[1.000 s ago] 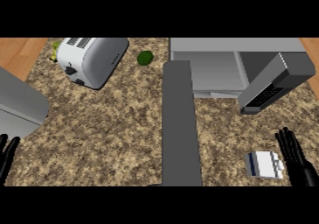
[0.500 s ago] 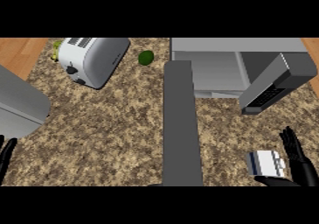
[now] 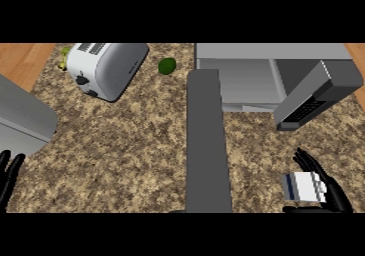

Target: Pick up the milk, place it into the microwave and close the microwave

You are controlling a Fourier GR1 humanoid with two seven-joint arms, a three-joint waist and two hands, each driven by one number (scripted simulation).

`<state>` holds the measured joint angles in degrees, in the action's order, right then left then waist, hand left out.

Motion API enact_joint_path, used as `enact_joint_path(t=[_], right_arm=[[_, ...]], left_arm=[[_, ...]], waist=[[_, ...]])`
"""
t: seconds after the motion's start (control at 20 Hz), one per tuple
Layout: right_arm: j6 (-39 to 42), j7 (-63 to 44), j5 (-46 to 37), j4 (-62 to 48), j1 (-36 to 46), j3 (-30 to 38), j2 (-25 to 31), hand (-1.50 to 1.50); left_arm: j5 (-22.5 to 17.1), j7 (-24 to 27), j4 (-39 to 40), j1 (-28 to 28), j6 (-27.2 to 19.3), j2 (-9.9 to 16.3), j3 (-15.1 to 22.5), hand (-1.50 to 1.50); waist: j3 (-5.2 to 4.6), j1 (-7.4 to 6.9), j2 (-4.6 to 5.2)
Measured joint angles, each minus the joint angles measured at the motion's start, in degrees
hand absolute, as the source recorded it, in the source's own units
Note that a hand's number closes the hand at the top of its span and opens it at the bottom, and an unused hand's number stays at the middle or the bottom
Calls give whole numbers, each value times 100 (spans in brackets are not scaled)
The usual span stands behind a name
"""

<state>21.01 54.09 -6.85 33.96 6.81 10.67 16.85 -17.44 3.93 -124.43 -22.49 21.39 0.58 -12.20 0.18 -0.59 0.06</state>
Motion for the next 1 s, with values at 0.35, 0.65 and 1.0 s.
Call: enact_joint_path(t=[0.35,0.65,1.0], right_arm=[[-443,257,184,484,-61,-45,-142,150],[-541,231,517,1150,-321,-104,-371,150],[-904,59,905,1610,-155,75,-664,150]], left_arm=[[-107,3,-40,-115,79,14,-74,-150],[-120,53,162,6,108,53,-178,-150],[-136,66,185,43,135,66,-168,-150]], waist=[[-8,22,-11],[-16,66,-16],[-17,47,-12]])
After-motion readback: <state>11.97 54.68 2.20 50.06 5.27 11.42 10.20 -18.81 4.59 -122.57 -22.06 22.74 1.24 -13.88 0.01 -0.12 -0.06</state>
